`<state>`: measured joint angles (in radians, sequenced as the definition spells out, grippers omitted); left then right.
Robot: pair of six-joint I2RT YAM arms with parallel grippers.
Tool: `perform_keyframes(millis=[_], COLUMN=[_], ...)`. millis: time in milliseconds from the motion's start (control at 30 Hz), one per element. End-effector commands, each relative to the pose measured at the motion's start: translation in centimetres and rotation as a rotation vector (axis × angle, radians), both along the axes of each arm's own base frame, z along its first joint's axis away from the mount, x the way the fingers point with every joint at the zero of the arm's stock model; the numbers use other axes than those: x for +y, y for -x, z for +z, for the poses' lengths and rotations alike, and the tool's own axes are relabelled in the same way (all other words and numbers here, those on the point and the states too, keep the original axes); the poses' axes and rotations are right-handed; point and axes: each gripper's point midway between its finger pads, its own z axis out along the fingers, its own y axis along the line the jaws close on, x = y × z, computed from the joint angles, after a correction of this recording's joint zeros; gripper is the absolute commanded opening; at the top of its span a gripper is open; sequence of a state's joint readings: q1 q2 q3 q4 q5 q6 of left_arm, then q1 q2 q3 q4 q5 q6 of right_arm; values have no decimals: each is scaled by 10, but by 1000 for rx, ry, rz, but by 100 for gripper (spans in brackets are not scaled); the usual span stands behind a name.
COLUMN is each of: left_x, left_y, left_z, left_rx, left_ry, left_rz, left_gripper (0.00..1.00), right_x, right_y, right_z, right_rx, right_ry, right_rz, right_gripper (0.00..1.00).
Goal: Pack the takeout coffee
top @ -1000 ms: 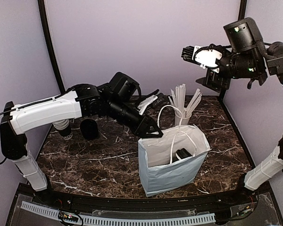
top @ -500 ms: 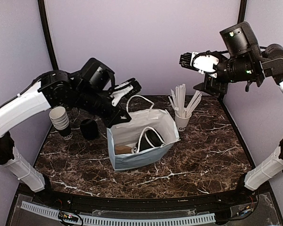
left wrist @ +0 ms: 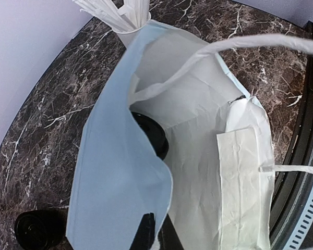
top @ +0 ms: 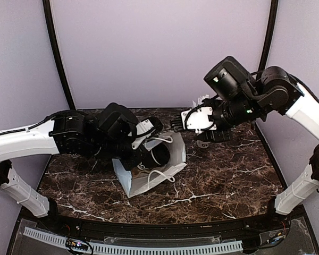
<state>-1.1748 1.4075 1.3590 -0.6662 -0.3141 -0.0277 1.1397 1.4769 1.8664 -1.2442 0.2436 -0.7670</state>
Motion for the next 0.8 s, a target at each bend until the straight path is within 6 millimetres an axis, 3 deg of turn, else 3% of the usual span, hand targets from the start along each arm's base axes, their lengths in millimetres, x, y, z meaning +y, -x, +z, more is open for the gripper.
perform_keyframes(millis=[0, 67, 267, 567, 767], left_x=[-20, -25, -36, -43, -47], left_y=[5, 10, 20, 27, 32], left_z=[11, 9, 9, 7, 12], left_rx=[0, 28, 81, 129, 151], left_ry=[125, 152, 224, 264, 295], left_rz=[31, 25, -8, -21, -46], left_gripper=[0, 0, 0, 0, 0], right_x=[14, 18, 36, 46, 50], right_y=[43, 63, 71, 48, 29], right_z=[-19, -27, -47, -102, -116], right_rx=[25, 14, -69, -203, -195], right_ry=[62, 91, 132, 247, 270], right_rz=[158, 232, 331, 296, 244], right_gripper=[38, 35, 30, 27, 52])
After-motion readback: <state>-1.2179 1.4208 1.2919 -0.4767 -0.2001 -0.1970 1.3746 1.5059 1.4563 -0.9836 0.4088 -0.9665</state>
